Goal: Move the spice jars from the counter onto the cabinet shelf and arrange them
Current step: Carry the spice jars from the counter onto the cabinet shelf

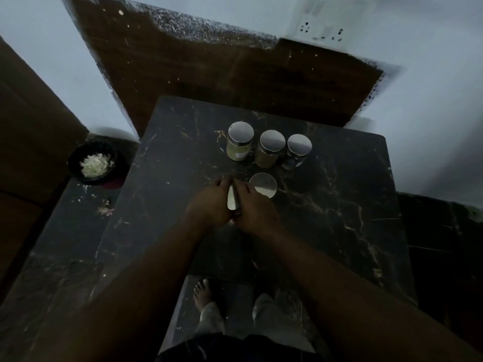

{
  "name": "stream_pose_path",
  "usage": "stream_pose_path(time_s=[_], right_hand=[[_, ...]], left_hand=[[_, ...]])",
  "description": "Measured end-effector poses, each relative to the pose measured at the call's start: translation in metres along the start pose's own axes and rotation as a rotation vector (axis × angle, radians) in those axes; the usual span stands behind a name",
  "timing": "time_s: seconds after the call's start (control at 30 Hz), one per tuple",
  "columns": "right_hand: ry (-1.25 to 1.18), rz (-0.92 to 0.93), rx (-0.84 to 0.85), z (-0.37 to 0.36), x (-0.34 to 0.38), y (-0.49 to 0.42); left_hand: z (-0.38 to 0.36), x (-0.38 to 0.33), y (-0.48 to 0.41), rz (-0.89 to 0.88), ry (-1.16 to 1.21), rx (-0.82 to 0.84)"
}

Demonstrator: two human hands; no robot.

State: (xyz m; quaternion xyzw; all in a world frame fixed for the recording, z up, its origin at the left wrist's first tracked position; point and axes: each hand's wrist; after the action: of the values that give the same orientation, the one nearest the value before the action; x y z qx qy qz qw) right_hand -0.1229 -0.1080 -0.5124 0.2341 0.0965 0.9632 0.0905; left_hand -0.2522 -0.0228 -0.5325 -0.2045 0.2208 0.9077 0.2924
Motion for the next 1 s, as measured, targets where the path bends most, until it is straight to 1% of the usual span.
stream_pose_path(time_s=[0.17,0.27,0.33,0.4,0.47,0.53,0.6,0.7,0.87,1.0], right_hand=[[-0.153,0.083,-0.121,0.024,0.004,0.001],[-0.266,0.110,-0.203,0.049,0.014,0.002],[-0.340,0.132,-0.287,0.075,0.025,0.002],[-0.393,0.159,-0.382,0.104,0.033,0.001],[-0.452,0.163,-0.487,0.140,0.036,0.004],[-0.507,0.148,-0.573,0.177,0.038,0.008],[-0.518,0.165,-0.684,0.219,0.039,0.013],[-0.522,0.225,-0.805,0.280,0.040,0.022],[-0.454,0.306,-0.959,0.367,0.046,0.036],[-0.363,0.364,-1.081,0.436,0.054,0.045]], left_hand=[[0.035,0.006,0.008,-0.043,0.138,-0.146],[0.065,-0.008,0.011,-0.118,0.239,-0.293],[0.090,-0.028,0.010,-0.171,0.264,-0.403],[0.116,-0.054,0.007,-0.181,0.280,-0.486],[0.144,-0.086,0.004,-0.194,0.324,-0.552],[0.170,-0.115,0.002,-0.249,0.401,-0.588],[0.198,-0.144,0.001,-0.367,0.504,-0.605],[0.240,-0.188,0.004,-0.544,0.631,-0.604],[0.302,-0.258,0.006,-0.731,0.616,-0.741],[0.350,-0.309,0.003,-0.816,0.575,-0.870]])
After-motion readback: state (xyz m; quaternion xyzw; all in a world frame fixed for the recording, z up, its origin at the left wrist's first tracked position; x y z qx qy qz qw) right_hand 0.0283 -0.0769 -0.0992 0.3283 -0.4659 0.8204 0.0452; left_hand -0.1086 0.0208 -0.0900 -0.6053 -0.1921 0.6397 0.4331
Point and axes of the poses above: each hand's wrist, its own y-axis away from the middle knuckle, its own z-axis out of the back of the hand, x = y × z, and after that the axes turned 3 degrees about y, right-handed
